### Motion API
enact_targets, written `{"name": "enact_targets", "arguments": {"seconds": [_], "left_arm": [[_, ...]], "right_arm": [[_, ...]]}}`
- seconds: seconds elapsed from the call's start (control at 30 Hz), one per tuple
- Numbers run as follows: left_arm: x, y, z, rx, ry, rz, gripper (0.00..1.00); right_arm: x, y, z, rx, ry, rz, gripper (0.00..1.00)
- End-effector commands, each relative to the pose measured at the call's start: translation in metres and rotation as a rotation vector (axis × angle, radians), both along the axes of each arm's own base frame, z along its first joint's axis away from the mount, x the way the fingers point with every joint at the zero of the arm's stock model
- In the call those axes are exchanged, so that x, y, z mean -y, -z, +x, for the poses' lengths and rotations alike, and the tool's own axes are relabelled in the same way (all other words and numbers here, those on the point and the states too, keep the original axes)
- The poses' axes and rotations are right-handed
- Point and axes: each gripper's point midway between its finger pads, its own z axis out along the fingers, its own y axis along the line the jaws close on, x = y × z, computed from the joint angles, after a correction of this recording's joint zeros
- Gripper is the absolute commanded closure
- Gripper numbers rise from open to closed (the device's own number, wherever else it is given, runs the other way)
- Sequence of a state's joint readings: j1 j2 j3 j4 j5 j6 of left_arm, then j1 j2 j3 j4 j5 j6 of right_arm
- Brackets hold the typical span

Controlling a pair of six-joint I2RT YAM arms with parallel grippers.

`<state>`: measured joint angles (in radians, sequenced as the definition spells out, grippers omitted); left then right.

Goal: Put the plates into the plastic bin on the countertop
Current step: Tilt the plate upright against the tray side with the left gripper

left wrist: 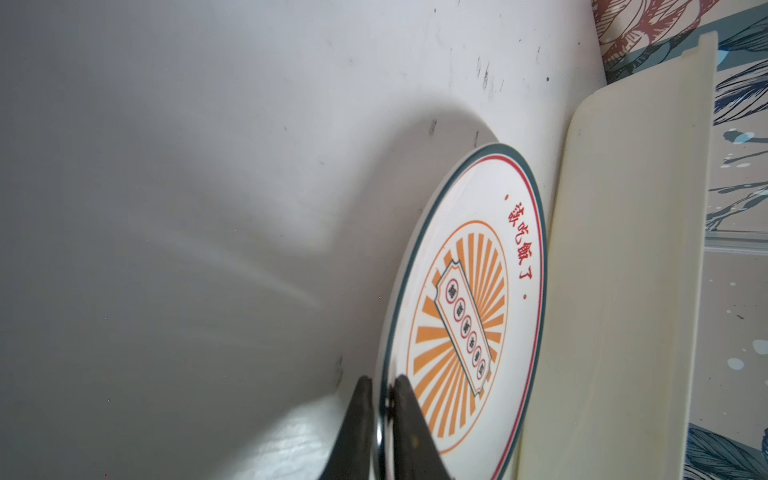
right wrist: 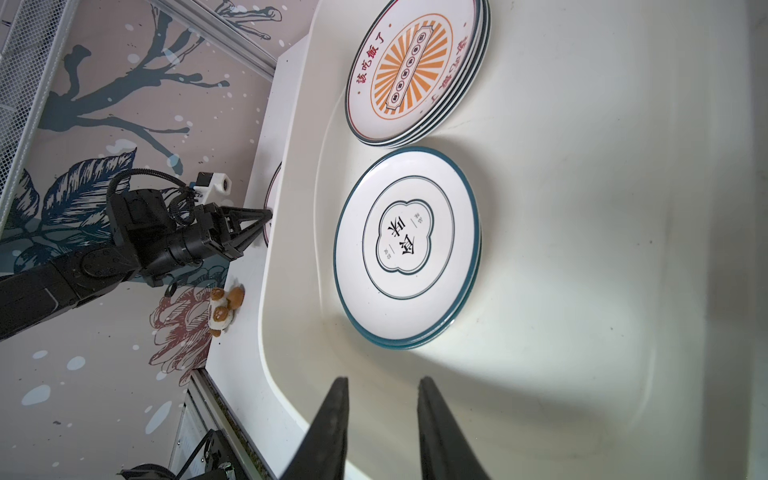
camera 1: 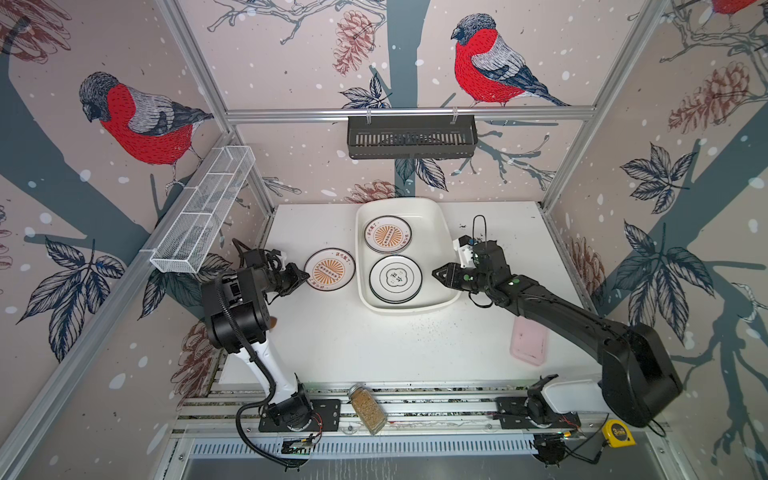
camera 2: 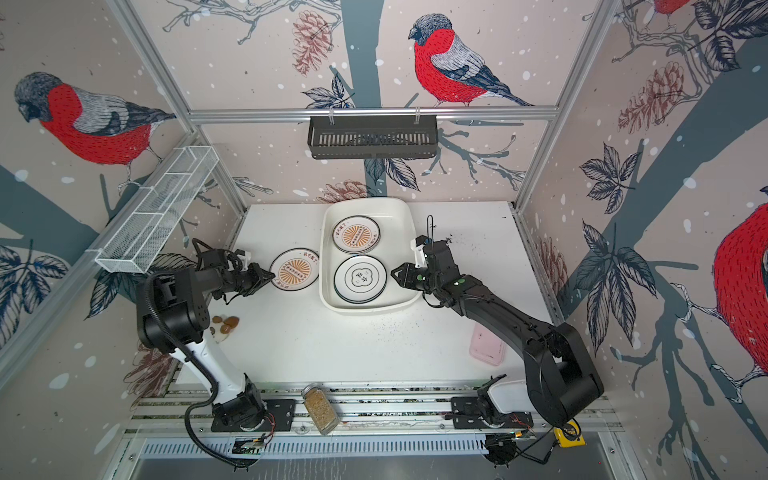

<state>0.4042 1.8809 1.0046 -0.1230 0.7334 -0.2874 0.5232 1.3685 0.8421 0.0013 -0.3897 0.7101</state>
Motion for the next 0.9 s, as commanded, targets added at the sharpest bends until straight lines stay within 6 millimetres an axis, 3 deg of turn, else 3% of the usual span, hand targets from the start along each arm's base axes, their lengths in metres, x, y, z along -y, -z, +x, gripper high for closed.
{"name": "enact_targets", "arguments": {"seconds": [0.0, 0.17, 0.8, 0.87], "left_arm": [[0.002, -0.009, 0.002, 0.021, -0.002, -0.023, 0.9], [0.004, -0.018, 0.003, 0.036, -0.002, -0.036, 0.99], [-0.002, -0.068, 0.009, 0.159, -0.022, -0.134, 1.0], [0.003, -0.065, 0.004, 0.146, -0.023, -0.163, 1.0]], "right_arm": [[-0.003, -0.007, 0.003, 0.023, -0.004, 0.023, 0.69], [-0.003, -0.006, 0.003, 0.023, -0.001, 0.023, 0.7], [-0.006, -0.011, 0.005, 0.032, -0.003, 0.035, 0.69], [-0.007, -0.013, 0.006, 0.036, -0.005, 0.036, 0.69]]}}
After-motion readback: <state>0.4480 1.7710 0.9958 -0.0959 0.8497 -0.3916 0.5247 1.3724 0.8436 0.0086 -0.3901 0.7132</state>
